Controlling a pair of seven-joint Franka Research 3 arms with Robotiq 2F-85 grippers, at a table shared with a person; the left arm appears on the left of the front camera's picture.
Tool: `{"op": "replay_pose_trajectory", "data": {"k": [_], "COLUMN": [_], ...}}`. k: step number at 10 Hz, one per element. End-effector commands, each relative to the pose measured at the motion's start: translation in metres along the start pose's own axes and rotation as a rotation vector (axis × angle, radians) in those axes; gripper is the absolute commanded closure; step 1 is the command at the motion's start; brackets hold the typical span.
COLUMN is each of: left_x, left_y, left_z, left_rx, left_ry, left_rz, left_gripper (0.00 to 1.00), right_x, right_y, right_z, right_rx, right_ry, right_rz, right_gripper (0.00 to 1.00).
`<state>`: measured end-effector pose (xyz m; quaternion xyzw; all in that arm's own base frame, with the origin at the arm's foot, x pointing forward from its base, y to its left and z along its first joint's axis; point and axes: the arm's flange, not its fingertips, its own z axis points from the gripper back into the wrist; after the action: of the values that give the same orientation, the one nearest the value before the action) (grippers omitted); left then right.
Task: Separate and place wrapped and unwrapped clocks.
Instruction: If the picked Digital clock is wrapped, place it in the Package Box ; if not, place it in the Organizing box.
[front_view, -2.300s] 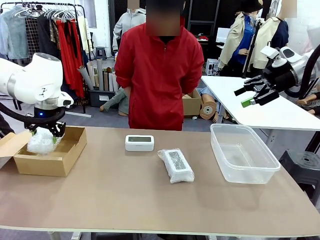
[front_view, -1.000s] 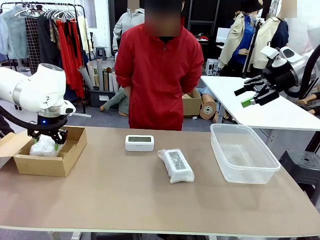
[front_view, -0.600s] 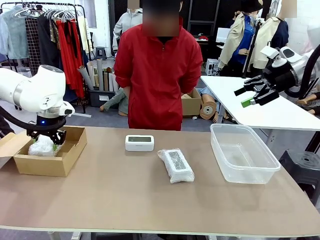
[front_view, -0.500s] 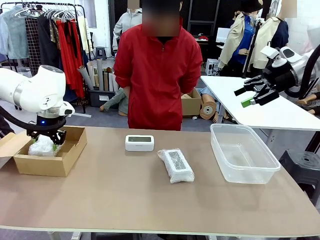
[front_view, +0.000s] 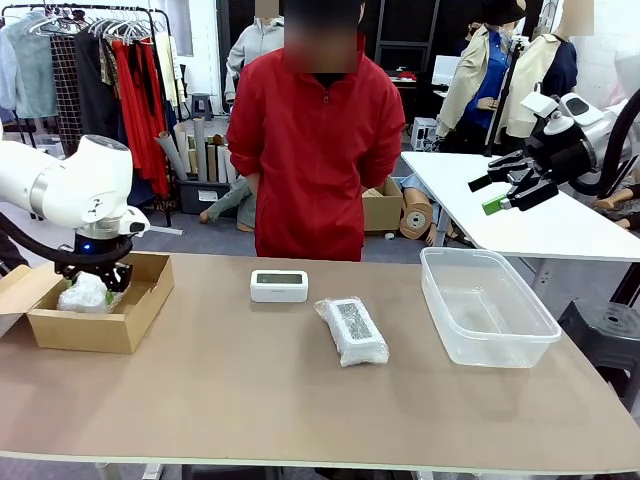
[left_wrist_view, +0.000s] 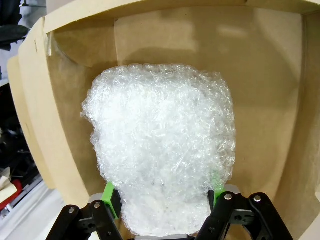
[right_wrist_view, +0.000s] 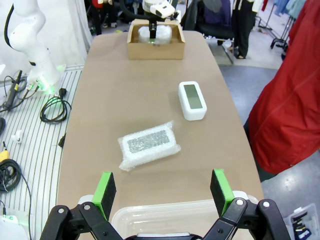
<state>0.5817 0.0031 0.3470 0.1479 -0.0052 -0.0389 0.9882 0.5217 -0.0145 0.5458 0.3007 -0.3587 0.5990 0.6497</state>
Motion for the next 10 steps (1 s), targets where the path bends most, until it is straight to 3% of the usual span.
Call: {"op": "replay_pose_trajectory", "data": {"k": [1, 6, 7, 10], "left_x": [0.0047, 0.0049, 0.0050, 0.0036], "left_y": [0.0083, 0.0110, 0.0113, 0.0120], "left_z": [-0.0006, 0.0003, 0.0007, 0.0022], "left_rx": [0.040, 0.045, 0.046, 0.047], "left_ry": [-0.014, -0.021, -0.022, -0.025], "left_rz": [-0.004, -0.004, -0.003, -0.005], "left_gripper": [1.00, 0.08, 0.00, 0.00], "right_x": [0.0015, 0.0015, 0.0015, 0.0015], "right_y": [0.0006, 0.0006, 0.0006, 0.0006], "right_z": [0.0005, 0.0005, 0.0005, 0.0005], "right_rx": [-0.003, -0.003, -0.003, -0.003], "right_ry": [-0.002, -0.002, -0.002, -0.002], "right_rz": [0.003, 0.003, 0.003, 0.003], "right_gripper": [0.00, 0.00, 0.00, 0.00]}}
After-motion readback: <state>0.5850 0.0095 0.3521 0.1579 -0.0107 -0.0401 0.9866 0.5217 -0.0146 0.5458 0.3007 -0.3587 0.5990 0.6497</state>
